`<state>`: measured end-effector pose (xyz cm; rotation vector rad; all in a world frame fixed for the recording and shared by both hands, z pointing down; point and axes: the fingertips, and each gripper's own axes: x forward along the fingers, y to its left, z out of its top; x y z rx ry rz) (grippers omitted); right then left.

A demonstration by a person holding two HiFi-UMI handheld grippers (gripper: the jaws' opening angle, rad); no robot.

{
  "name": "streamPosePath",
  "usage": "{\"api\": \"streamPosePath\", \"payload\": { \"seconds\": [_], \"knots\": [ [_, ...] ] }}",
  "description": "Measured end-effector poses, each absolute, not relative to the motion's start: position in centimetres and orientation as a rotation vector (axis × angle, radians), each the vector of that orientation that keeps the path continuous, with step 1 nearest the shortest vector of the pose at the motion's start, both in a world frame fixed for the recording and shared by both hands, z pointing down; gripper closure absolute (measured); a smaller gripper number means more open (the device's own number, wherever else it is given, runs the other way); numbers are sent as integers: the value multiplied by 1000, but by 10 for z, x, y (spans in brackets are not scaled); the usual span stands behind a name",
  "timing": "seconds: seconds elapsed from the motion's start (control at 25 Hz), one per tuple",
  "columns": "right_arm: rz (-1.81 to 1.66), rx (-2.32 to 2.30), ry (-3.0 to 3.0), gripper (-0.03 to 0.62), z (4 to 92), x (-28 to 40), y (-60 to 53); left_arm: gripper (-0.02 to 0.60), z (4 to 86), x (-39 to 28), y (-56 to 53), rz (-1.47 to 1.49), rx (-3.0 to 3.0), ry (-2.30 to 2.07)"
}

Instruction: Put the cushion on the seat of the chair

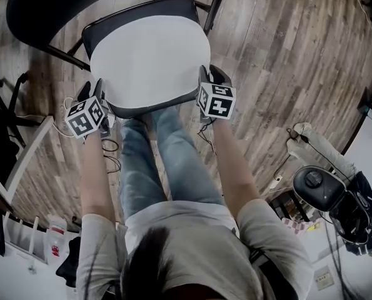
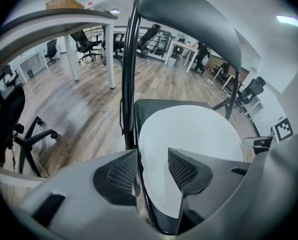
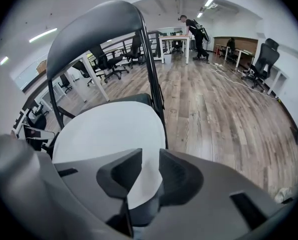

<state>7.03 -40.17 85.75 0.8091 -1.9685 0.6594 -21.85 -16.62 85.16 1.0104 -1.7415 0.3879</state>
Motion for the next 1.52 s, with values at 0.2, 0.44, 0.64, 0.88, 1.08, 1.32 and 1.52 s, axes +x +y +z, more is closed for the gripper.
{"api": "streamPosePath", "payload": {
  "seconds": [0.2,0.44,0.64,0.88,1.08,1.32,1.52],
  "knots": [
    [674,811,-2047,569,831,59,-389,539,830,-217,-164,418,1070,-1790],
    [672,843,-2100,577,798,53,-369,569,787,-207,-174,380,1211,-1822],
    [666,915,-2180,577,754,52,-356,570,743,-198,-179,360,1328,-1855],
    [644,987,-2244,577,695,52,-331,569,689,-190,-169,354,1416,-1885],
    [616,1040,-2281,577,653,54,-307,569,643,-190,-161,378,1524,-1904],
    [566,1090,-2317,576,604,63,-289,569,586,-186,-157,399,1663,-1912],
    [521,1120,-2370,576,563,68,-279,569,540,-178,-156,347,1751,-1908]
  ]
}}
